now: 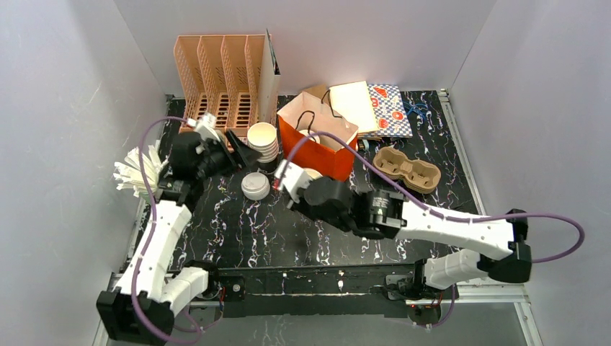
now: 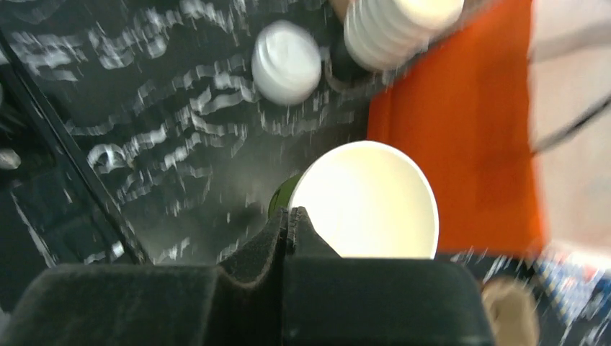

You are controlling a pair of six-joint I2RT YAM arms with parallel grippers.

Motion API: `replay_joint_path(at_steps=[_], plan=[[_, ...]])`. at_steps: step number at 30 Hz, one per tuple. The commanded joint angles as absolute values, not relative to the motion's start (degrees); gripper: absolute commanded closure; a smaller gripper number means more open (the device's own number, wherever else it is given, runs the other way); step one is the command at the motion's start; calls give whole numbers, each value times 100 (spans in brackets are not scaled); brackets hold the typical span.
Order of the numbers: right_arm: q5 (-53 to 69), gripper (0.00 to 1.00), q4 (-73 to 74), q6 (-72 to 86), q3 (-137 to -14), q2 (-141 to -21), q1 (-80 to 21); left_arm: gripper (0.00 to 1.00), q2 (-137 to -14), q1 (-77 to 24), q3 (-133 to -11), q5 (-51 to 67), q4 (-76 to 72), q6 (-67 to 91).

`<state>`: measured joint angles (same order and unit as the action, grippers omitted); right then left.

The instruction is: Pack the takeout coffee

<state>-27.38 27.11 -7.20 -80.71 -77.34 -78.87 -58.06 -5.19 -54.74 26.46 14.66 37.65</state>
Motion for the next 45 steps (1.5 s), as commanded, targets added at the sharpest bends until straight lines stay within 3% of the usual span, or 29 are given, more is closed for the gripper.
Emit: replay_joint_path(at_steps=[1,5,9,19,20,23,24,29,34,38,40,45], plan=[[-3854,99,2522,777,-6469,-6769,-7872,37,-5250,-1615,-4831,1732,1696,3951],[-4404,99,2477,1448,-5506,-6367,-7842,37,-4979,-2519,-4173,964,1271,4264],[-4028,99,2276,1724,-5037,-6521,-7352,37,-4922,-3150,-3658,389,804,4482],[-3830,99,1663,1927,-4901,-7129,-7066,36,-4751,-3897,-3193,-407,484,4314],[-3841,95,1634,1958,-4887,-7142,-7066,36,-4735,-3912,-3157,-405,458,4297],[-3757,51,1726,2035,-4936,-7148,-7066,34,-4703,-3950,-3036,-381,365,4249],[-3727,41,1828,2110,-4984,-7127,-7066,33,-4698,-3960,-2995,-361,318,4238],[-3720,18,2787,2767,-5237,-6841,-7062,28,-4761,-4035,-2724,-222,-172,4227],[-3981,4,3926,3705,-5332,-6220,-7043,24,-4948,-4245,-2538,-183,-654,4182],[-4044,2,4389,4096,-5250,-5731,-6707,12,-5076,-4424,-2542,-224,-864,4069],[-3908,2,4599,4198,-5247,-5648,-6196,2,-5096,-4521,-2580,-253,-879,3987],[-2893,2,4723,3897,-5329,-6027,-3881,2,-5116,-4577,-2637,-327,-747,3910]])
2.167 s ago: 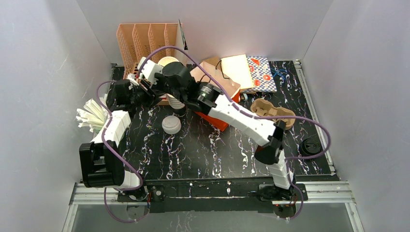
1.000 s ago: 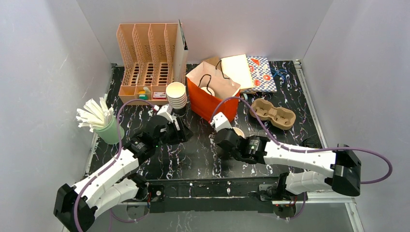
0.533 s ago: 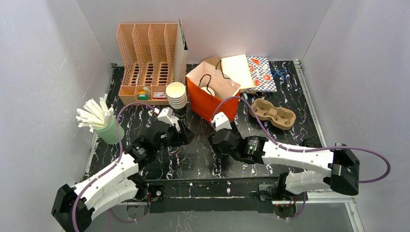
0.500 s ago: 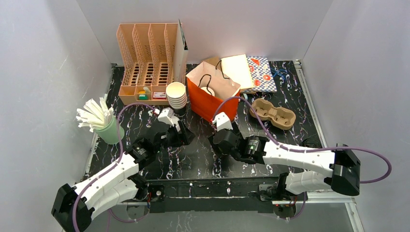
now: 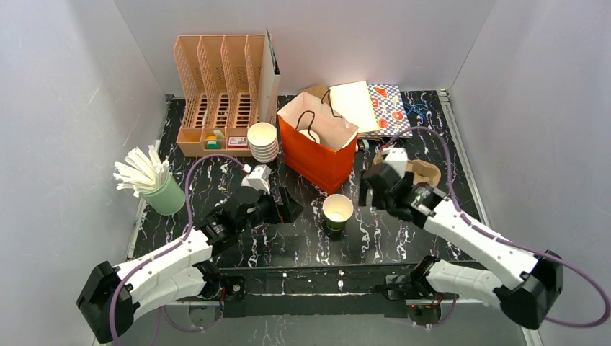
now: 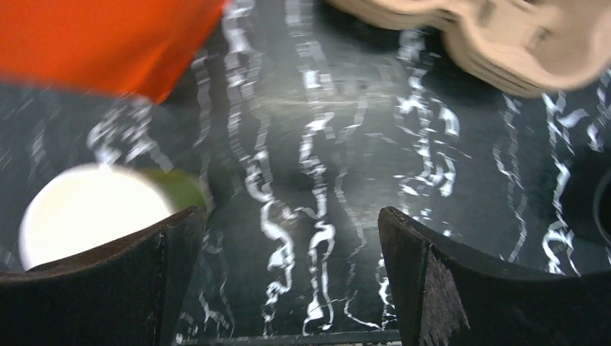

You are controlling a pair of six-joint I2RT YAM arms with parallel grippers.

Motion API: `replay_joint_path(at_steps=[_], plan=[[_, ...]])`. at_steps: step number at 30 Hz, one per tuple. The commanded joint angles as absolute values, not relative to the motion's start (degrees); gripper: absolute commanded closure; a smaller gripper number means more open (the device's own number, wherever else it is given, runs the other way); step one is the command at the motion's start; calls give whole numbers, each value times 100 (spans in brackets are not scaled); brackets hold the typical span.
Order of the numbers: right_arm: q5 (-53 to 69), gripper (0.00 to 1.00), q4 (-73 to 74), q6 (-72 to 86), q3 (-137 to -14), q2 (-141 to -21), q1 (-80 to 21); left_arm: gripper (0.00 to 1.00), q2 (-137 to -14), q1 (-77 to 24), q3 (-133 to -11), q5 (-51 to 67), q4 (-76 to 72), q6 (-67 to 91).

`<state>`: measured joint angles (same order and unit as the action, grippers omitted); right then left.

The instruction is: Pack the takeout coffee

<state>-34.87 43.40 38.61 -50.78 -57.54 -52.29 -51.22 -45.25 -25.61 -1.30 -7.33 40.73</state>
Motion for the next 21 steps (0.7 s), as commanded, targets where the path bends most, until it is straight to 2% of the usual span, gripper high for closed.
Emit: replay_joint_path(at_steps=[1,6,11,16,21], plan=[[-2762,2,4695,3846,-5344,-6095,-3484,2,-5089,-4571,-2670,-383,-647,3916],[-2310,2,4340,3785,-5208,-6061,-1463,2,-4758,-4579,-2843,-951,-59,4001],[-2858,2,4728,4118,-5340,-6237,321,2,-4558,-4569,-2917,-1263,528,4217],[-2833,2,4550,4286,-5243,-6110,1599,2,-4950,-4562,-3012,-676,465,4152],[-2835,2,4517,4517,-5226,-6358,2370,2,-5065,-4570,-2967,85,178,4084]])
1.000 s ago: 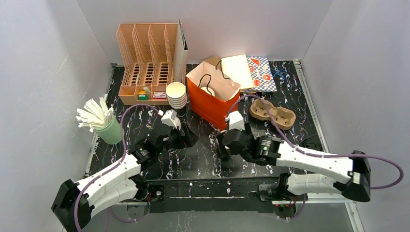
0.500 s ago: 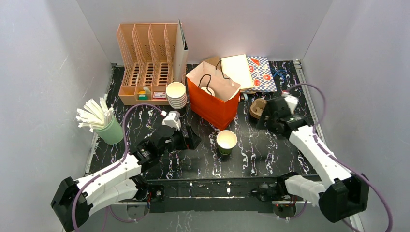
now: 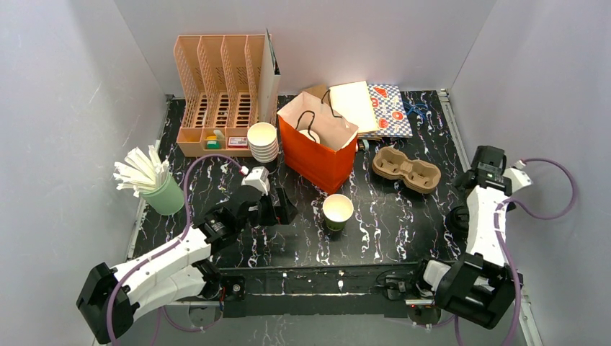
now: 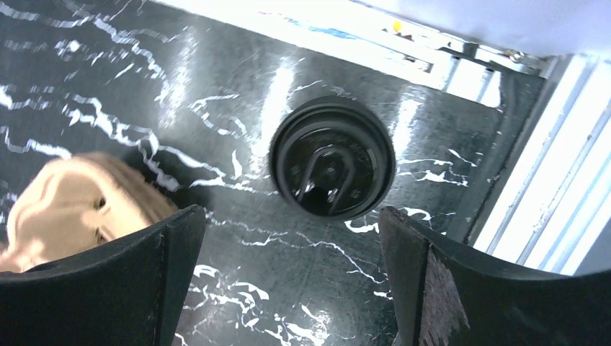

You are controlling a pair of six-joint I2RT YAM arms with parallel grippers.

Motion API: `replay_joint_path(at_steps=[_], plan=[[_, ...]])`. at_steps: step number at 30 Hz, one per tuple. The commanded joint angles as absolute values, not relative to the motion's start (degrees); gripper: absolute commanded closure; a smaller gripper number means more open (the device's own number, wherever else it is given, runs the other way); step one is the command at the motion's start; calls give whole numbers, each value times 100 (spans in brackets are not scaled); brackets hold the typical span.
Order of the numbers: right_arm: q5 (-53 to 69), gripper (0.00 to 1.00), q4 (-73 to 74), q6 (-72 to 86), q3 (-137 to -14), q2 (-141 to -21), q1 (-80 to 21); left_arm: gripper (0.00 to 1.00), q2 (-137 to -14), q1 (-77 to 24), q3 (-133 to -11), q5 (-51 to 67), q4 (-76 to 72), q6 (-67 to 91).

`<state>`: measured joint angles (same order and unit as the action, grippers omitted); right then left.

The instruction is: Pack the takeout coffee

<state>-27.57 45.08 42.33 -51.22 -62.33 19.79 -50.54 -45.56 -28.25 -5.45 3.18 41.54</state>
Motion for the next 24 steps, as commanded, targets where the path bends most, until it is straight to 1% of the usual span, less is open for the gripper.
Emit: replay_joint_path(at_steps=[1,3,7,13,17,24], plan=[[-2823,2,4513,4540,-5227,-6413,2414,2,-5038,-4569,-2914,337,52,4055],[-2744,2,4422,4541,-5209,-6484,2474,2,-4988,-4570,-2851,560,-191,4057],[-2578,2,4333,4606,-5179,-6503,2522,2,-4919,-4569,-2864,508,-101,3981],[-2898,2,4445,5000,-5106,-6625,2548,2,-4836,-4566,-2822,462,-35,3942],[-2889,2,4472,5252,-5027,-6844,2573,2,-4861,-4569,-2819,442,-35,3908],[-2967,2,4309,5360,-4845,-6887,2601,2,-4948,-4569,-2839,440,126,3909]])
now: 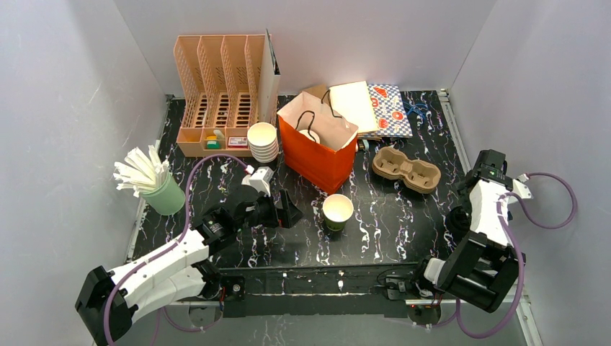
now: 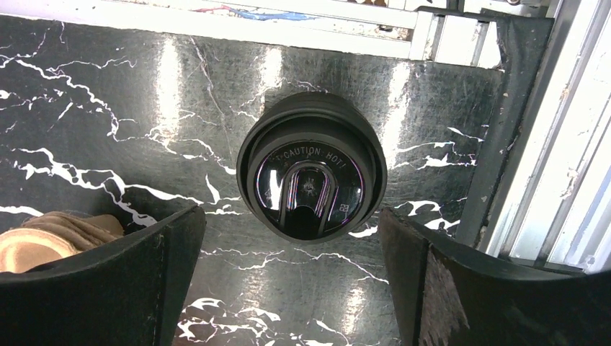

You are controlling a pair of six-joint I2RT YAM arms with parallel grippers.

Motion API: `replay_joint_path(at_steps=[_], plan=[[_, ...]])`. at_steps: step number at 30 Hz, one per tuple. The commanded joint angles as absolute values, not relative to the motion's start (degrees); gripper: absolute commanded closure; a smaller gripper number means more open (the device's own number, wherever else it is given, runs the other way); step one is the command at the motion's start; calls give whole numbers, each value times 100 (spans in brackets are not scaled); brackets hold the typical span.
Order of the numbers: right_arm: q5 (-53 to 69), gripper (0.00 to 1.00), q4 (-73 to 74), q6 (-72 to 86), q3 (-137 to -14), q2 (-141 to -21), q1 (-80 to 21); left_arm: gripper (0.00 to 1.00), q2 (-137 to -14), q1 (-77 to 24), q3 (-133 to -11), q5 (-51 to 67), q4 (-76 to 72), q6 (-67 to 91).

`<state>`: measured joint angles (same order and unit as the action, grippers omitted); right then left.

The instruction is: Pack the takeout coffee

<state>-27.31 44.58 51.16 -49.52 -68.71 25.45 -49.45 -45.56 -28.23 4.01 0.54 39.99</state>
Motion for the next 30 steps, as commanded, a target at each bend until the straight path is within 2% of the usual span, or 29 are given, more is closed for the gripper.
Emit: replay_joint_path(at_steps=[1,15,30], plan=[[-3012,2,4307,5388,-4823,-6904,2605,2,-4968,-4566,-2835,439,116,3911],[-3033,2,3948,5516,-4484,-7065,2641,2,-5149,-4567,-2856,420,220,3868],[-3102,11,3915,5576,-4487,-7221,2648,2,-5172,-4562,-2822,395,255,3826]])
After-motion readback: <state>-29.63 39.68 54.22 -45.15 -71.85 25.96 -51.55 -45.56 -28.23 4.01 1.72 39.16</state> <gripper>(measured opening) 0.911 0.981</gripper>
